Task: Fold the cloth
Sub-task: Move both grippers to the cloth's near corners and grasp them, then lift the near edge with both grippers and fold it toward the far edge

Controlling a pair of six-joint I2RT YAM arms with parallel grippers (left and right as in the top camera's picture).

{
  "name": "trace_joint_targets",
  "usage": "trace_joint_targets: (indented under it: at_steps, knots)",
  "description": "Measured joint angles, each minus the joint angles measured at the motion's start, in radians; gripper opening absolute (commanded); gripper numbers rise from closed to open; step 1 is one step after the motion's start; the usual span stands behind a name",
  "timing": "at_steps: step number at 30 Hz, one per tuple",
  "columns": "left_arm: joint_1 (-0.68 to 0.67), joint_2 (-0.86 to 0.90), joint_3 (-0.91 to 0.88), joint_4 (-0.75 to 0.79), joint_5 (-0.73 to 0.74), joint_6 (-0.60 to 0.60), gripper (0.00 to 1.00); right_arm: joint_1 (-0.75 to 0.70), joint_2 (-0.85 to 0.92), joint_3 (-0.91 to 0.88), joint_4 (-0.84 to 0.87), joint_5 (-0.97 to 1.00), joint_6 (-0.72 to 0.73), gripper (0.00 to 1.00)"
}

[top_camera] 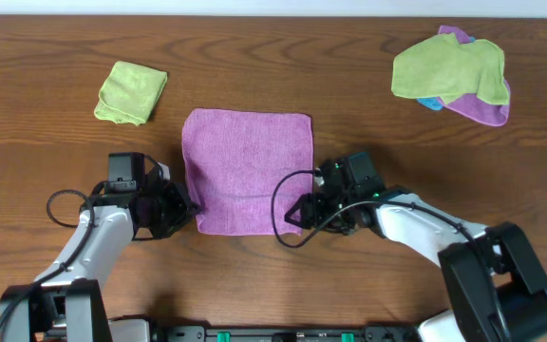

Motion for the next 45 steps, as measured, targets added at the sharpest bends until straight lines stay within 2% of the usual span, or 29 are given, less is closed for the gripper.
trace_joint_targets:
  at_steps: [1,3,12,20,29,34,45]
  knots:
    - [0.0,0.0,0.0,0.0,0.002,0.0,0.06,0.005,0.004,0.0,-0.002,0.012,0.002,0.28]
    - [0.0,0.0,0.0,0.0,0.007,0.0,0.06,0.009,0.015,-0.002,-0.002,0.021,0.008,0.02]
    - [0.0,0.0,0.0,-0.008,0.04,0.03,0.06,-0.036,-0.019,-0.007,-0.074,0.063,-0.009,0.02]
    - [0.0,-0.009,0.002,-0.105,0.1,0.061,0.06,-0.056,-0.248,-0.008,-0.261,0.098,-0.045,0.02]
    - [0.0,-0.12,0.002,-0.13,0.142,0.048,0.06,-0.056,-0.341,-0.008,-0.312,0.117,-0.051,0.01]
    - [0.0,-0.15,0.003,-0.023,0.135,-0.017,0.06,-0.056,-0.349,-0.008,-0.244,0.177,-0.052,0.01]
    - [-0.006,-0.143,0.004,0.268,0.012,-0.183,0.06,-0.056,-0.329,-0.008,-0.078,0.333,-0.077,0.01]
